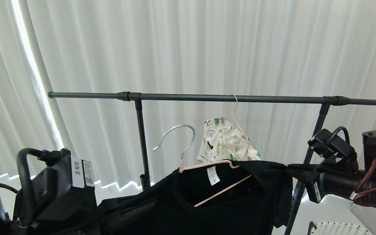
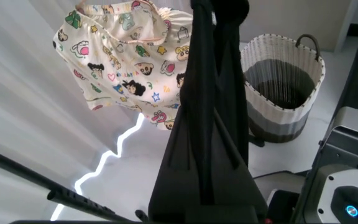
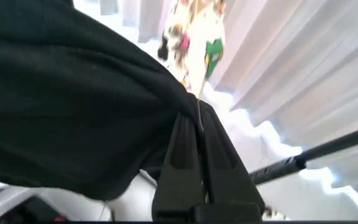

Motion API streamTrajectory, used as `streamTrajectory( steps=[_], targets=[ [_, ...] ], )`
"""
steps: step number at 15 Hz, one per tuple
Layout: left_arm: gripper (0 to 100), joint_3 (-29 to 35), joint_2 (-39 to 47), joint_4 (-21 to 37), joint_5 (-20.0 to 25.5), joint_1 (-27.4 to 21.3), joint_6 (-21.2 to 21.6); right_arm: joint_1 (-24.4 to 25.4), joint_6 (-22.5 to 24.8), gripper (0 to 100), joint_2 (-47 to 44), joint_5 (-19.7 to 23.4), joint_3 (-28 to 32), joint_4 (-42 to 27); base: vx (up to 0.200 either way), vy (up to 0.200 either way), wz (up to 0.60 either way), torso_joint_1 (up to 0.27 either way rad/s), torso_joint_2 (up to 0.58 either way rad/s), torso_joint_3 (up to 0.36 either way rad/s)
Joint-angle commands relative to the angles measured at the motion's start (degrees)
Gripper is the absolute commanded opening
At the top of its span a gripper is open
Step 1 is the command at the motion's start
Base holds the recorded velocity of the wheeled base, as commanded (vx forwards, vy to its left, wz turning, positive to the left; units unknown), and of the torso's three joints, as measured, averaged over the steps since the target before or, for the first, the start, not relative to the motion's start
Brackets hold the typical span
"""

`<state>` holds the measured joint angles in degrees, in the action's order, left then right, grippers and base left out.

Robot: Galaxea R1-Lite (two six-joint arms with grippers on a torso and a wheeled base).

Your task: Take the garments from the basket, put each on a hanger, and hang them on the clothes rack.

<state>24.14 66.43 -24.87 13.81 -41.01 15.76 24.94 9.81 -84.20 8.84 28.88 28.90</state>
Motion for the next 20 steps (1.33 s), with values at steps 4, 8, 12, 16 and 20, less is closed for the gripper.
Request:
streamTrajectory(
  steps=[4, 8, 12, 16, 20],
  targets=[
    [0, 0.56, 0.28, 0.00, -0.10, 0.23, -1.00, 0.02, -0.06, 100, 2.02, 0.21, -1.11, 0.01, 0.000, 0.000, 0.00, 0.000, 0.00, 0.000],
    [0, -0.76, 0.19, 0.00, -0.01, 0.32, -1.26, 1.43, 0.38, 100, 6.68, 3.38, -1.72, -1.57, 0.000, 0.000, 0.00, 0.000, 0.00, 0.000],
    [0, -4.10, -1.48, 0.00, 1.74, -0.65, -0.91, 10.13, 0.82, 100, 11.60, 6.89, 7.77, -16.34, 0.000, 0.000, 0.00, 0.000, 0.00, 0.000],
    [0, -2.60, -1.12, 0.08, 4.47, -4.25, 2.78, 19.00, 6.53, 100, 8.97, 10.67, 18.14, -28.02, 0.000, 0.000, 0.00, 0.000, 0.00, 0.000],
    [0, -2.16, -0.51, 0.00, 4.47, -7.51, 2.96, 22.96, 10.75, 100, 8.35, 13.49, 19.81, -35.32, 0.000, 0.000, 0.00, 0.000, 0.00, 0.000]
  ],
)
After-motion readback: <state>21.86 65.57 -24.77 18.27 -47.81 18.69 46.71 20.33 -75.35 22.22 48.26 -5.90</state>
